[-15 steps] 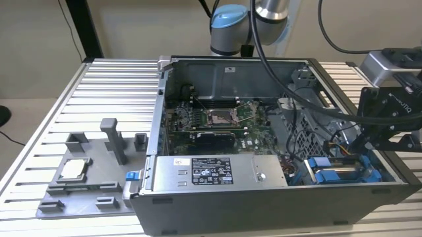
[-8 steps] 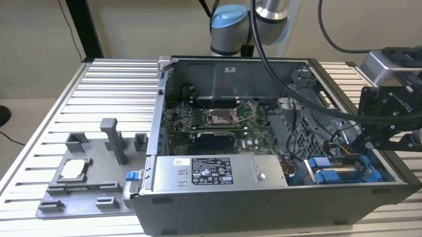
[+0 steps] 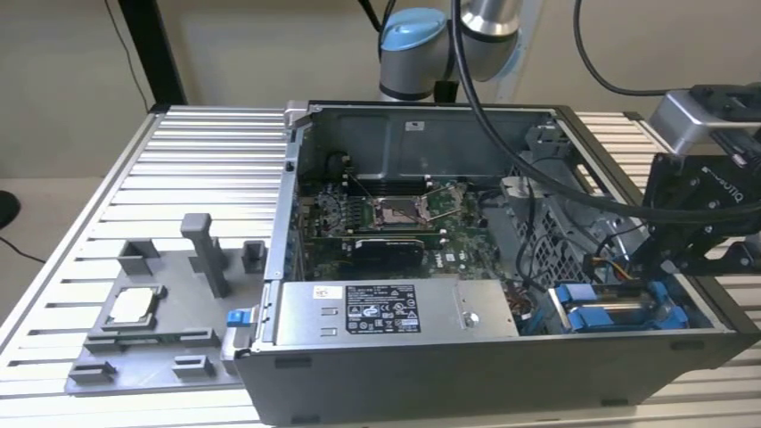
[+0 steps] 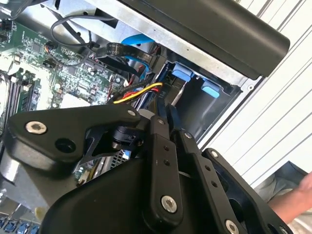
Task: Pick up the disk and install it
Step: 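Insert the first disk wire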
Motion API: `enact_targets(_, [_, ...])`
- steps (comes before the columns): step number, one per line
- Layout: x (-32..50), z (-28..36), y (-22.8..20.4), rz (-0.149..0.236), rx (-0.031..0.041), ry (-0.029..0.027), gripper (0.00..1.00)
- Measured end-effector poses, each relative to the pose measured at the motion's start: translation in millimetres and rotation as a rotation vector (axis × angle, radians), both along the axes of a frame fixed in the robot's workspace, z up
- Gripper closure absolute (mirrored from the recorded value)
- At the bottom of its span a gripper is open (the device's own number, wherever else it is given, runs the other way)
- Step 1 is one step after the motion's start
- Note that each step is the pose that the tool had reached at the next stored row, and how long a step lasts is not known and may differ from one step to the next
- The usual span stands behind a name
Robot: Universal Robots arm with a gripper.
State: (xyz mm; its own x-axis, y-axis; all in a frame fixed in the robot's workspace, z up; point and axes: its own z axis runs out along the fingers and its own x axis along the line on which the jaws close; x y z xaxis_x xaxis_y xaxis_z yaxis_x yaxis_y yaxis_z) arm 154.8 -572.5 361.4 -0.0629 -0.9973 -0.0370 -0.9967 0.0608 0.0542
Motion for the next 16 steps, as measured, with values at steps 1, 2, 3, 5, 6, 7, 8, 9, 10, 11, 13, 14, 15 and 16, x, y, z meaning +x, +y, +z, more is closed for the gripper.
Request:
enact_targets(1, [0.0, 0.0, 0.0, 0.0, 0.0, 0.0, 0.0])
enact_targets(2, [0.6, 0.2, 0.0, 0.0, -0.0004, 0.0, 0.0])
enact_targets(3, [2.3, 0.2, 0.0, 0.0, -0.0004, 0.0, 0.0])
enact_targets(5, [9.2, 0.0, 0.1, 0.0, -0.0001, 0.0, 0.0])
enact_targets(6, [13.5, 0.0, 0.1, 0.0, -0.0002, 0.0, 0.0])
enact_targets(7, [18.0, -0.2, 0.1, 0.0, 0.0, 0.0001, 0.0])
enact_targets(8, [22.0, -0.4, 0.1, 0.0, 0.0, 0.0004, 0.0])
enact_targets(9, [24.6, -0.6, 0.2, 0.0, -0.0002, 0.0012, 0.0])
enact_targets(10, [26.4, -0.9, 0.2, 0.0, 0.0, 0.0022, 0.0])
enact_targets(11, [27.7, -1.3, 0.2, 0.0, 0.0001, 0.0039, 1.0])
enact_targets(13, [29.4, -1.5, 0.2, 0.0, -0.0001, 0.0226, 1.0])
enact_targets(14, [29.8, -1.6, 0.2, 0.0, 0.0, 0.0401, 1.0])
enact_targets(15, [30.3, -1.6, 0.2, 0.0, 0.0, 0.058, 1.0])
enact_targets(16, [30.8, -1.5, 0.2, 0.0, -0.0001, 0.0755, 1.0])
